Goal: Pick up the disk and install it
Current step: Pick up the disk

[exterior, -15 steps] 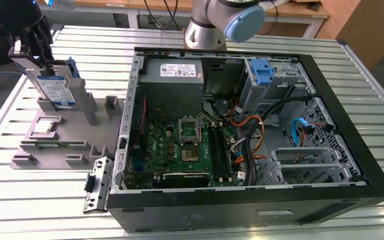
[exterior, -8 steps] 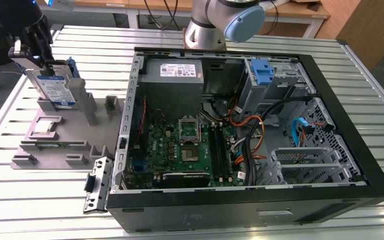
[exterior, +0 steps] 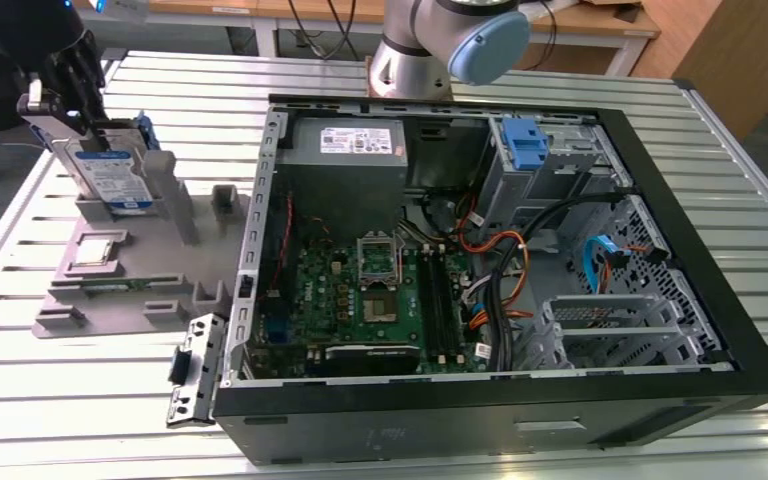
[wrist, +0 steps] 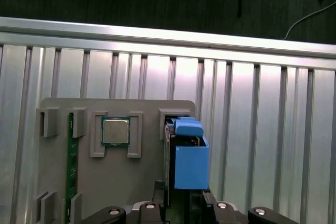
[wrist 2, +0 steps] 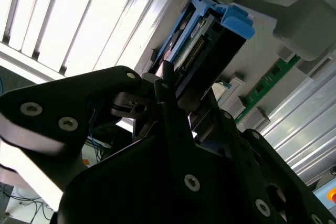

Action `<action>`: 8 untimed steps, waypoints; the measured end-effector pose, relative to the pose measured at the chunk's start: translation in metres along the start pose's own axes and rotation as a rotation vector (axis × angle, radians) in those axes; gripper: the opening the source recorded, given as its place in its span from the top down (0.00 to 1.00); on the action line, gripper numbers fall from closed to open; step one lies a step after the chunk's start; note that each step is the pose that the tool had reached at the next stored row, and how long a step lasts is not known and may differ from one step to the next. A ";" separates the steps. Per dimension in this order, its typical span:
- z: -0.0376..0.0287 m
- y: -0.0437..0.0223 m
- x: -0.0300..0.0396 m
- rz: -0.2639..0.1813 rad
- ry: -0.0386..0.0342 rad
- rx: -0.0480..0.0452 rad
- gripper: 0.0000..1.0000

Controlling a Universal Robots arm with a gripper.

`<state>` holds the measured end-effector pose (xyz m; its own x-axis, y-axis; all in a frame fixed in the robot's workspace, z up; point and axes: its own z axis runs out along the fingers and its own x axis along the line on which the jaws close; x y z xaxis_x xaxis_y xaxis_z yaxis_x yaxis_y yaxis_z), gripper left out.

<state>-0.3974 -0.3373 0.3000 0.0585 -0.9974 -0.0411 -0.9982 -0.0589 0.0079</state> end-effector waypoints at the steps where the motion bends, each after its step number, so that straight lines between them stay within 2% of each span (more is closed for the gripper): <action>1: 0.0000 0.0000 0.0000 0.000 0.0000 0.0001 0.64; 8: -0.0002 0.0000 0.0000 0.000 0.0000 0.0000 0.63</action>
<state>-0.3974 -0.3373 0.3002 0.0585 -0.9974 -0.0411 -0.9982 -0.0589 0.0079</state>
